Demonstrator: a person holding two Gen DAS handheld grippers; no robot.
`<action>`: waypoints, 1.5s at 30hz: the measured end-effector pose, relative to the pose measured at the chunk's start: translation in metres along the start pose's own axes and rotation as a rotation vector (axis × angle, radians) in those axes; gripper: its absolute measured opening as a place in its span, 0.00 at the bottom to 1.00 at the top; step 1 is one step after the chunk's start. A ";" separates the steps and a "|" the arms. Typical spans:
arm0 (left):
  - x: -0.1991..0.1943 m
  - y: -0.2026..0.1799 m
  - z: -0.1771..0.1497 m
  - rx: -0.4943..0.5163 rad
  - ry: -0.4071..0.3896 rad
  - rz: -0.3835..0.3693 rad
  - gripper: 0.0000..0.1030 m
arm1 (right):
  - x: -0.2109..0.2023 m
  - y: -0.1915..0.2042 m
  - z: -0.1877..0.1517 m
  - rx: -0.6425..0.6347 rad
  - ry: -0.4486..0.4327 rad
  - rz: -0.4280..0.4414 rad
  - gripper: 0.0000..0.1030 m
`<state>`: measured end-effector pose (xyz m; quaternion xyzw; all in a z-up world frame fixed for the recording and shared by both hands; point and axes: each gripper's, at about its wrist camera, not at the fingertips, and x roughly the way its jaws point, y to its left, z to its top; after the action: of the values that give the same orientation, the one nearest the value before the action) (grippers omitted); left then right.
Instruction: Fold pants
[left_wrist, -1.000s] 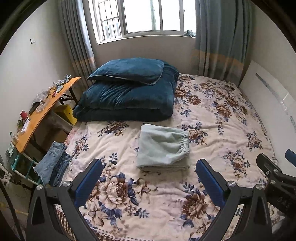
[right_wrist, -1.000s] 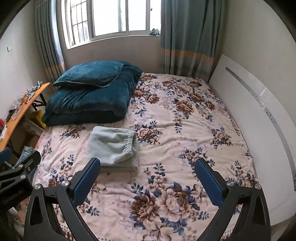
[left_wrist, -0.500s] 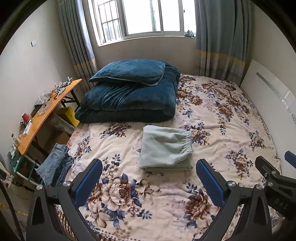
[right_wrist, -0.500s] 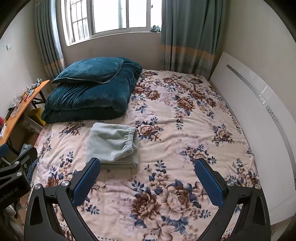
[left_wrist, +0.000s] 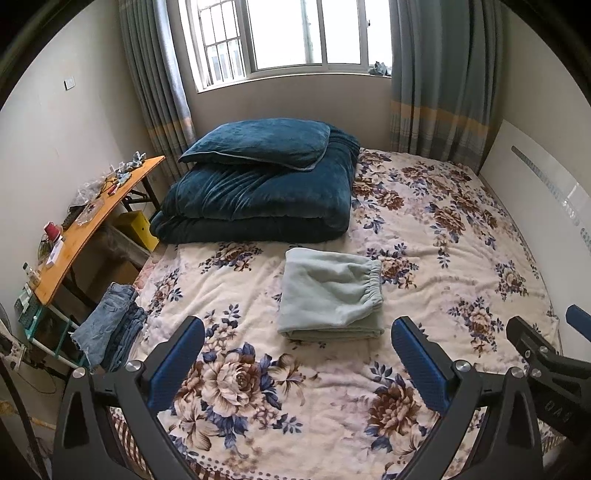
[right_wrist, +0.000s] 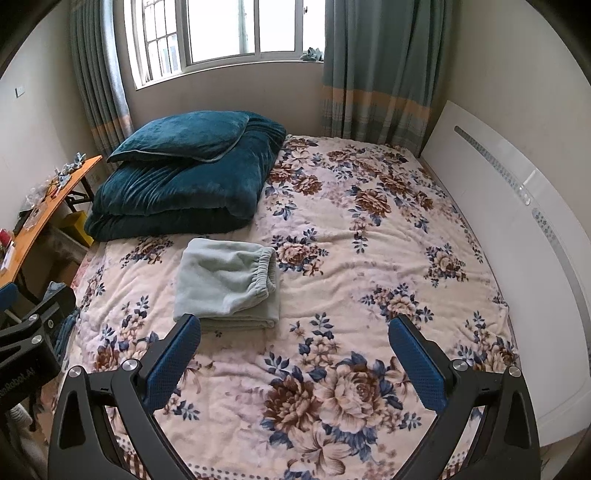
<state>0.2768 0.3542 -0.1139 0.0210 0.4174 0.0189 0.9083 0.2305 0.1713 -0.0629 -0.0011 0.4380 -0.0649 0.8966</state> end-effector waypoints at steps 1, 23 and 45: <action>-0.001 0.001 -0.002 -0.002 0.002 0.003 1.00 | 0.000 0.001 -0.001 -0.001 0.000 0.000 1.00; -0.006 0.004 -0.009 -0.007 -0.003 0.003 1.00 | -0.008 0.002 -0.002 0.014 -0.006 0.017 1.00; -0.009 0.001 -0.002 -0.005 -0.012 0.004 1.00 | -0.017 0.004 0.000 0.027 -0.011 0.022 1.00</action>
<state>0.2692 0.3549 -0.1087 0.0199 0.4117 0.0217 0.9109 0.2208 0.1773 -0.0498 0.0154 0.4322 -0.0610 0.8996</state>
